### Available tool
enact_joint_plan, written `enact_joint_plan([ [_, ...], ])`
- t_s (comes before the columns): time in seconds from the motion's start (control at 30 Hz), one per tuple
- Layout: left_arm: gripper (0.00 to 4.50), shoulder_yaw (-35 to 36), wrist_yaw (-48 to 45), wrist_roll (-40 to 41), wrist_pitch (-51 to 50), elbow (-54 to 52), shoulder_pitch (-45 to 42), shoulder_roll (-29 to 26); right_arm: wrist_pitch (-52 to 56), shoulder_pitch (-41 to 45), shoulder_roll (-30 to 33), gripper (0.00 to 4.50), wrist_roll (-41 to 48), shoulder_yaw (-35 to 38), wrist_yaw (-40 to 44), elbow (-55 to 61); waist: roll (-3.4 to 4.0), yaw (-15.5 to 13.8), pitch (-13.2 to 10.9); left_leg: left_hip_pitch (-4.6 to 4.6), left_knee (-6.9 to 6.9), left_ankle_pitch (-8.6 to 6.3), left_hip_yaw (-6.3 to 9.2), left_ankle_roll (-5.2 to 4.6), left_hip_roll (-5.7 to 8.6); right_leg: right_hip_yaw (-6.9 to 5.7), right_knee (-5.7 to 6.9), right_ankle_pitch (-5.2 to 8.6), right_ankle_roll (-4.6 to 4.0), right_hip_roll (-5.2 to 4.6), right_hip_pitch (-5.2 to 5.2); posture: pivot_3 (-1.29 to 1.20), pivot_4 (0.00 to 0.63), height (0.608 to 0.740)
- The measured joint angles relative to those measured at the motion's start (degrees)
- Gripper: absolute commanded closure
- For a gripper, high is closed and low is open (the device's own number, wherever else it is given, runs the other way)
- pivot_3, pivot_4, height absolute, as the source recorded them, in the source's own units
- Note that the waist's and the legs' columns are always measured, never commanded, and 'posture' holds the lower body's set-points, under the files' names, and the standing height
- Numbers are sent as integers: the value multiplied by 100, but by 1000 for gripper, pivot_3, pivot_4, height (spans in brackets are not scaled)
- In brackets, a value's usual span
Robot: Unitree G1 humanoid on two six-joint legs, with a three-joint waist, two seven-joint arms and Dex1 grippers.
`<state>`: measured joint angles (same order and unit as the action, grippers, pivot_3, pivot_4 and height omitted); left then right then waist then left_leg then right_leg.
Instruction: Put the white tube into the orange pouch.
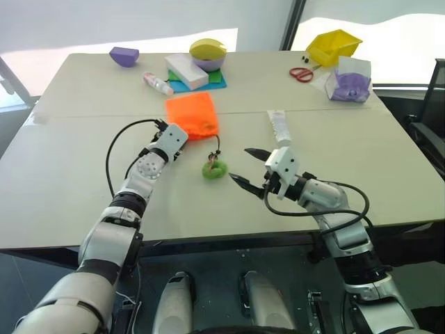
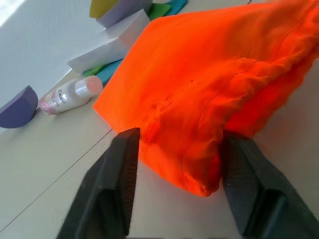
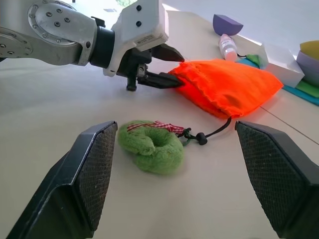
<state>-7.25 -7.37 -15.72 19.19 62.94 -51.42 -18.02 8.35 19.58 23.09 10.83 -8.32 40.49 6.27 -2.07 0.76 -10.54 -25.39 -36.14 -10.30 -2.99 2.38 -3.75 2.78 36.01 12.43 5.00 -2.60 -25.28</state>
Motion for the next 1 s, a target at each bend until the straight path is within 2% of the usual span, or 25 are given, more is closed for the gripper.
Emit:
enact_joint_plan([
  [0.07, 4406, 4, 11, 2, 22, -4, -49, -19, 0, -5, 9, 527, 0, 10, -14, 0, 0, -2, 0, 1, 1, 0, 0, 0, 0, 0, 0, 0, 0, 0, 0, 0, 150, 740],
  [0.1, 4464, 8, 14, 2, 24, -8, -70, -28, 0, -5, 12, 527, 0, 13, -19, 0, 0, -2, 0, 1, 1, 0, 0, 0, 0, 0, 1, 0, 0, 0, 0, 0, 150, 740],
  [0.27, 4464, 12, -36, 23, 29, -47, -36, -40, -1, -4, 12, 527, 0, 14, -32, 0, -1, -2, 0, 1, -2, 0, 0, 0, 1, 0, -1, 0, 0, -2, 3, 0, 150, 740],
  [0.5, 4464, 18, -335, 191, -53, -748, 387, -124, -4, 11, 50, 527, -190, -25, -55, -12, 0, 3, 0, 1, 1, 0, 0, 0, 1, 0, -1, 0, 0, -2, 2, 0, 150, 740],
  [0.73, 4464, 13, -624, 240, -430, -1785, 933, -292, 165, 85, -238, 527, -330, -371, -140, -17, 0, 23, 0, 2, 2, 0, 0, 0, -1, 0, 1, 0, -1, 0, 0, 0, 150, 740],
  [1.0, 4464, 27, -960, 276, -1351, -3832, 2060, -547, 116, 154, -198, 527, -385, -347, -181, -157, 0, 14, 0, 2, 6, 0, -1, 0, -1, 0, 1, 0, -2, -3, -1, 0, 150, 740],
])
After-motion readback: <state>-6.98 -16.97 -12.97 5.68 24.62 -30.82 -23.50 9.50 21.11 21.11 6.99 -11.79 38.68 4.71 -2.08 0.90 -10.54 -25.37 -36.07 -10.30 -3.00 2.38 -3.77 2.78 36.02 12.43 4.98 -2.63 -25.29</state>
